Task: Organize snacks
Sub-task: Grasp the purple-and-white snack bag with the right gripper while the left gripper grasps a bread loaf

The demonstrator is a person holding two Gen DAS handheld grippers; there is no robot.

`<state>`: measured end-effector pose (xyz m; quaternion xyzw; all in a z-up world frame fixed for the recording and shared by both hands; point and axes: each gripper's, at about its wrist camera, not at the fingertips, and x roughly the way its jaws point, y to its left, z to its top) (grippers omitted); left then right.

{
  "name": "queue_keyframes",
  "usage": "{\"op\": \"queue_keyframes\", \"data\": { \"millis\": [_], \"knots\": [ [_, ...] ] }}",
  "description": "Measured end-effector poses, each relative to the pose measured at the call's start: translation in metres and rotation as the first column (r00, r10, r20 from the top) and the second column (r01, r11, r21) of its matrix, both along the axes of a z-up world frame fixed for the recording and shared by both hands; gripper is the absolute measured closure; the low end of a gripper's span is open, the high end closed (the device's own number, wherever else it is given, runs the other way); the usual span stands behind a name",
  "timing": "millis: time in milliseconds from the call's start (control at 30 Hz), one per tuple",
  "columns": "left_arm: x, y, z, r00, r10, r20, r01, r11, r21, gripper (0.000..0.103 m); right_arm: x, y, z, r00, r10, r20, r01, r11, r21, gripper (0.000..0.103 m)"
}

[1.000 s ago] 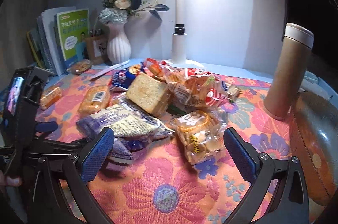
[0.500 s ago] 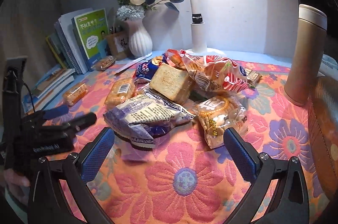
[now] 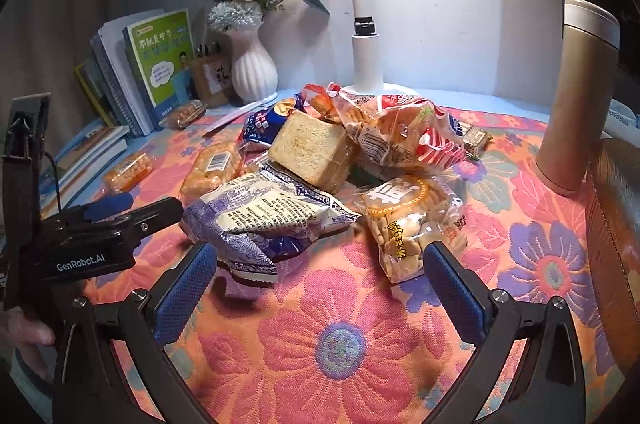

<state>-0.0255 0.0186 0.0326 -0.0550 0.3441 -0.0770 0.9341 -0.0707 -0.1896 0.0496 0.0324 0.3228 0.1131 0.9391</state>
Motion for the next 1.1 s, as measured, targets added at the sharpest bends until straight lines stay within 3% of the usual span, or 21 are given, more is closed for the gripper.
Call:
{"op": "queue_keyframes", "data": {
  "millis": [433, 1100],
  "knots": [
    [-0.007, -0.014, -0.001, 1.0, -0.026, 0.009, 0.025, 0.996, 0.09, 0.0, 0.003, 0.008, -0.002, 1.0, -0.01, -0.017, 0.01, 0.999, -0.048, 0.0],
    [-0.004, -0.008, -0.002, 1.0, -0.023, -0.008, 0.023, 0.998, 0.057, 0.0, 0.004, 0.012, -0.005, 1.0, -0.01, -0.026, 0.008, 0.997, -0.072, 0.0]
  ]
}}
